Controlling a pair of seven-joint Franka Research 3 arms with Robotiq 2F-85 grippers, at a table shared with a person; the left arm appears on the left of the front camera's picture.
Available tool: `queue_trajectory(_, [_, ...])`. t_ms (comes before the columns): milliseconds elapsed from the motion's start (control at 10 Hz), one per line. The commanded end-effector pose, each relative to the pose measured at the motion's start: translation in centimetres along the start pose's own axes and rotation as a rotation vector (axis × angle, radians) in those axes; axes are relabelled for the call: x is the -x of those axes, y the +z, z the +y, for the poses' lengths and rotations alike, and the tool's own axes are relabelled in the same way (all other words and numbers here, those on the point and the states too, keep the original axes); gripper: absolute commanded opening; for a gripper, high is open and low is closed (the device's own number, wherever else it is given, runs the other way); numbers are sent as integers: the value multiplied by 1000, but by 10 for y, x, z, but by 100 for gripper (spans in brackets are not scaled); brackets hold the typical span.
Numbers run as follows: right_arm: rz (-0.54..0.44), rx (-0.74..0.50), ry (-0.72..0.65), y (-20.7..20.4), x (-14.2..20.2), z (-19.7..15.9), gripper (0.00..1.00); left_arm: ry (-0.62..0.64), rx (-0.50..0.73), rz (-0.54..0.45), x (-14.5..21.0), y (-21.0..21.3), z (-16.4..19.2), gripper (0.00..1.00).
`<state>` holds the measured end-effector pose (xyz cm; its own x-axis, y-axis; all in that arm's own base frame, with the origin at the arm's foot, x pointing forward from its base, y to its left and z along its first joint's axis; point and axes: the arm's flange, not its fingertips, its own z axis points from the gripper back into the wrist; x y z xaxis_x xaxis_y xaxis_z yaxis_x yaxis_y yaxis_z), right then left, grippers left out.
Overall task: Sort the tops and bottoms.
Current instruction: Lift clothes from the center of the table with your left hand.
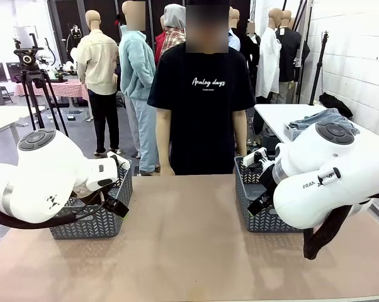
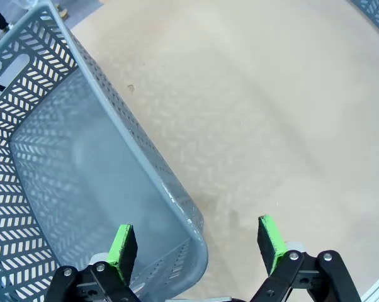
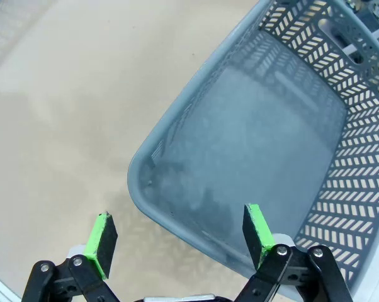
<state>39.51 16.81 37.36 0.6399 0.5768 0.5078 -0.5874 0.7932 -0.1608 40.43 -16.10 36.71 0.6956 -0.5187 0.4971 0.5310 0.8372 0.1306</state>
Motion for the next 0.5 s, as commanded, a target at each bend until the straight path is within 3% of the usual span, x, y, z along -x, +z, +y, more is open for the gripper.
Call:
queue_trajectory(0, [0, 0, -1, 0, 0, 0, 100, 5, 0, 0, 1, 0, 3, 100])
queue_trajectory(400, [0, 0, -1, 0, 0, 0, 100, 5, 0, 0, 1, 0, 3, 100])
